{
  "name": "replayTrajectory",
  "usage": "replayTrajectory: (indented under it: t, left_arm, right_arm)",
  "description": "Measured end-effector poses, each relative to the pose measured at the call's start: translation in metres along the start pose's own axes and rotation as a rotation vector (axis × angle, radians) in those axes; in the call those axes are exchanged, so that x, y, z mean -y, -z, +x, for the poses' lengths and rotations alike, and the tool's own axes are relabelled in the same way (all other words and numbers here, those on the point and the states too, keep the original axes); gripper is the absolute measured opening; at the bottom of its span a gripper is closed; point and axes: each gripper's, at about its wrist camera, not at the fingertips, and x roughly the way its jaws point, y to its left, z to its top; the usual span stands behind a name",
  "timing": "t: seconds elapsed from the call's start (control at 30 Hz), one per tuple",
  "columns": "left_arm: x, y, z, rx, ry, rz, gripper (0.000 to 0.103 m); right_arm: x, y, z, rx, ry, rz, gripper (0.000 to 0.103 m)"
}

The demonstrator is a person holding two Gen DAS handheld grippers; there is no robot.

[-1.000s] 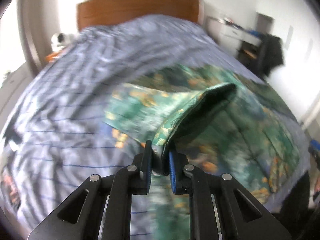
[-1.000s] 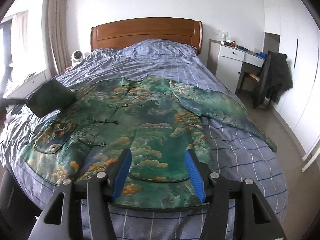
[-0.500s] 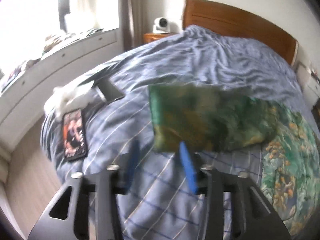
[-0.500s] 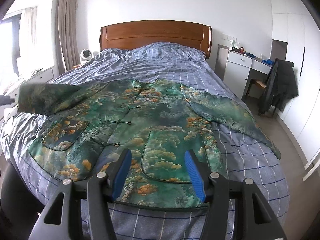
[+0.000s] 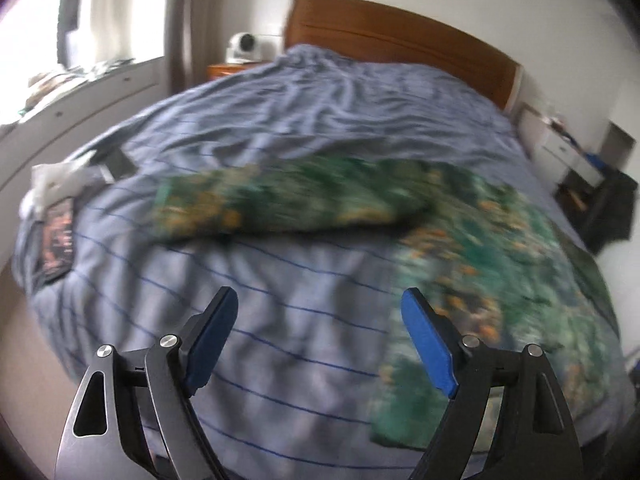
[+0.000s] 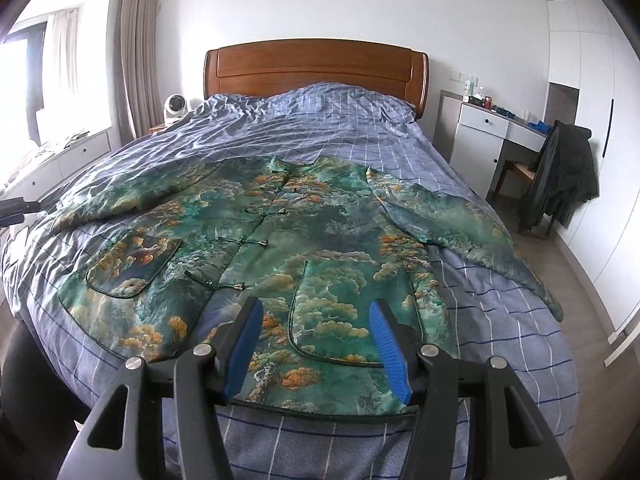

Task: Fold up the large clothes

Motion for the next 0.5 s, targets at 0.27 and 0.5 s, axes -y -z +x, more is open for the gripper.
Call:
replayTrajectory:
  t: [0.27,0.5]
  left_arm:
    - [0.067,0.009,-0.011,0.005,0.100,0.101,0.094]
    - [0.099,0.018,-0.022,0.048,0.097,0.136,0.099]
  right_arm:
    - [0.010,0.004,0.000,-0.006,0.019,0.035,0.059]
    - [0.013,0.005,0.003,-0.011,0.025,0.043,0.060]
